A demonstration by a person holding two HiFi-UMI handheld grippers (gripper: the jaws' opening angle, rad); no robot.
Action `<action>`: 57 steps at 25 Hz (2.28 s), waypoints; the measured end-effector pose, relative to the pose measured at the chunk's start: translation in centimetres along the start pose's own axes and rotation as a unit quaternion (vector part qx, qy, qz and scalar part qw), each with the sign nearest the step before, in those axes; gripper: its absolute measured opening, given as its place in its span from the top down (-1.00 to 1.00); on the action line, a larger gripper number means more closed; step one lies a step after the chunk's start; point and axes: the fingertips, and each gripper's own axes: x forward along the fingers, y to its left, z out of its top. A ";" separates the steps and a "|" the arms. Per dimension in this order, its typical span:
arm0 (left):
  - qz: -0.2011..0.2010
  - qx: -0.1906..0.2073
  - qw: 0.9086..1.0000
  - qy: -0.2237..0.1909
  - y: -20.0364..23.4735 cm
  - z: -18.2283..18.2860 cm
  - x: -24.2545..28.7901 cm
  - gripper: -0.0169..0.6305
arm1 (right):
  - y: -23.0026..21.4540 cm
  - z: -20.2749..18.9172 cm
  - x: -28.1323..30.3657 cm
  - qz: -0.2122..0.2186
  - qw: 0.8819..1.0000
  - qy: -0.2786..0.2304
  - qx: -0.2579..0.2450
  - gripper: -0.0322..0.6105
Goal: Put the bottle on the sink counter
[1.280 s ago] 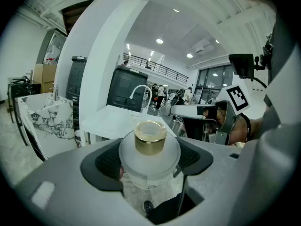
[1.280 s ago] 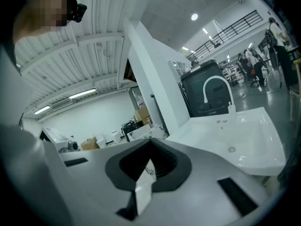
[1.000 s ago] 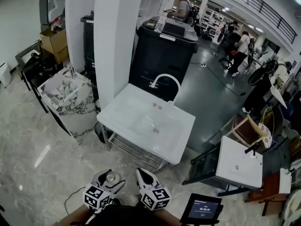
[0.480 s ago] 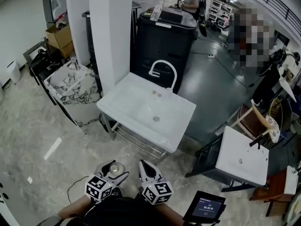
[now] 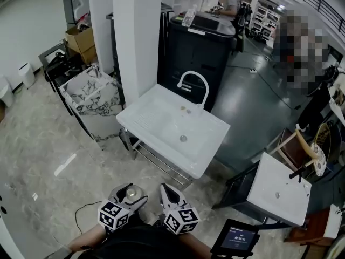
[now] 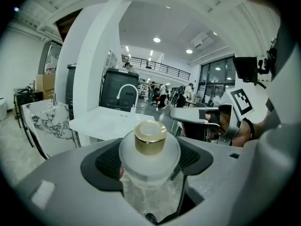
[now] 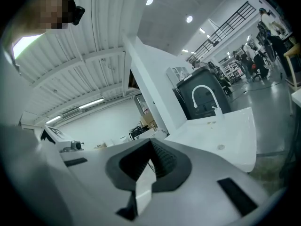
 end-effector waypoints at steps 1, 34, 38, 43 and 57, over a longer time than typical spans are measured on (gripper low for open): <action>0.004 -0.003 1.000 -0.001 0.3 0.0 0.2 -0.09 | -0.2 0.0 0.2 0.002 1.000 0.002 0.001 0.91; -0.056 -0.026 0.998 0.030 19.4 4.8 11.5 -0.09 | -7.4 0.9 19.5 -0.092 0.994 0.045 0.027 0.91; -0.058 -0.026 0.998 0.027 21.7 5.4 11.9 -0.09 | -7.2 1.1 21.8 -0.096 0.994 0.044 0.027 0.91; -0.061 -0.027 0.997 0.024 23.9 6.4 12.2 -0.09 | -6.8 1.3 23.6 -0.101 0.993 0.048 0.027 0.91; -0.066 -0.029 0.996 0.043 26.4 8.6 16.6 -0.09 | -10.8 2.7 29.4 -0.089 0.994 0.050 0.047 0.91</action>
